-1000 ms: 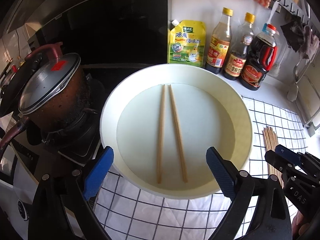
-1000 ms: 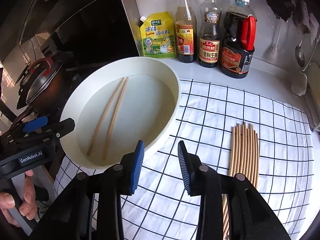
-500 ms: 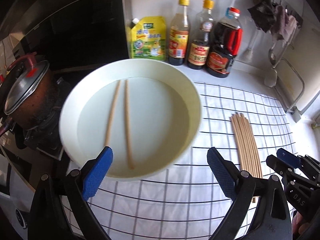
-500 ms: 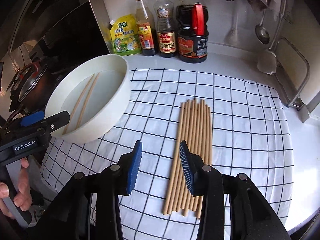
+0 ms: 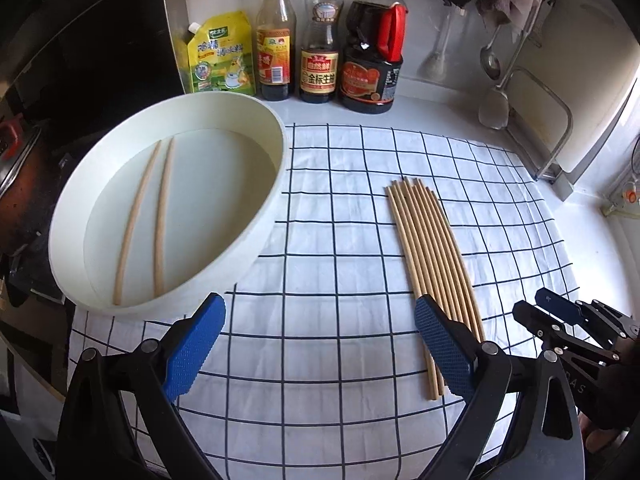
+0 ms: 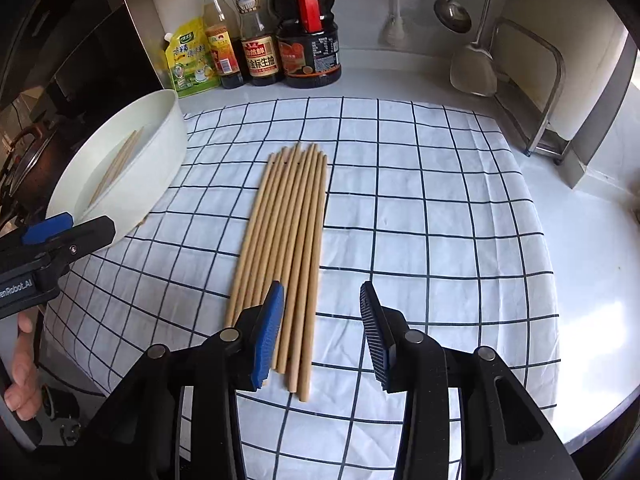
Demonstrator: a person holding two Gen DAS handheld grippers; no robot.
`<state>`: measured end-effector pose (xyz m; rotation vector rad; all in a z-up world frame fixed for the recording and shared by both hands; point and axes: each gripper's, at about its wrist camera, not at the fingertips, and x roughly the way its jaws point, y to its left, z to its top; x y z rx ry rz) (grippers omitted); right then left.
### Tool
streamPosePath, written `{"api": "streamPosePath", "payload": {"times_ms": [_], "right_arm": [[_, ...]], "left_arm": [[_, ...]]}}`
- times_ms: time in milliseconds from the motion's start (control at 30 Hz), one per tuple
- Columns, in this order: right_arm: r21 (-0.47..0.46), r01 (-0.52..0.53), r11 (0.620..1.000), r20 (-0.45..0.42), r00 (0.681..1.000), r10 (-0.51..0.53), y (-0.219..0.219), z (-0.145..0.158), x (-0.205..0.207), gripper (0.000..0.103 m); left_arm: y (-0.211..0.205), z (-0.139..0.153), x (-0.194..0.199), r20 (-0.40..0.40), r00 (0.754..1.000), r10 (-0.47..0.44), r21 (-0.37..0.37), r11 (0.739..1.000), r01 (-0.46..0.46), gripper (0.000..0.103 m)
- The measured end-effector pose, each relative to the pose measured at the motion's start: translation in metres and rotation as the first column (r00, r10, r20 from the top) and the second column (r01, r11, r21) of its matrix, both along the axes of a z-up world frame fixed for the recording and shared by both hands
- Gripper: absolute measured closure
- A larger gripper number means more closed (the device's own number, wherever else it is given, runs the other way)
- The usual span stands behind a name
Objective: Organize utensils
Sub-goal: 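Move both open tools back toward the row of chopsticks, then grasp another chopstick with the left tool while the right tool grasps one too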
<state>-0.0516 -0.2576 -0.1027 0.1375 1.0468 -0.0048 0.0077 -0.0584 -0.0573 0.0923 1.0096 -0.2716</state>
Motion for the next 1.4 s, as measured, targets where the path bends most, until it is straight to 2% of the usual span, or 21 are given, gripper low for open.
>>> {"api": "streamPosePath", "payload": {"times_ms": [167,467,867,1067,1400], "right_arm": [[-0.019,-0.002,1.0,-0.027,1.0,0.001,-0.004,-0.019,0.005,0.064],[-0.019,-0.005,1.0,-0.046,0.999,0.004,-0.004,-0.039,0.022,0.063],[-0.032,-0.026,0.999,-0.056,0.998,0.024,-0.002,-0.046,0.038,0.063],[-0.069,-0.045,0.997,-0.063,0.997,0.04,0.003,-0.048,0.043,0.062],[-0.094,-0.038,0.995,-0.07,0.997,0.031,-0.007,-0.052,0.041,0.062]], "left_arm": [[-0.015,-0.013,-0.007,-0.011,1.0,-0.026,0.015,1.0,0.026,0.009],[-0.024,-0.034,-0.006,-0.055,0.998,-0.014,0.032,0.999,0.016,0.009],[-0.03,-0.048,0.003,-0.074,0.997,0.008,0.04,0.999,-0.005,0.009],[-0.031,-0.054,0.008,-0.088,0.996,0.02,0.043,0.999,-0.016,0.009],[-0.046,-0.062,0.012,-0.097,0.995,-0.003,0.049,0.999,0.007,0.009]]}}
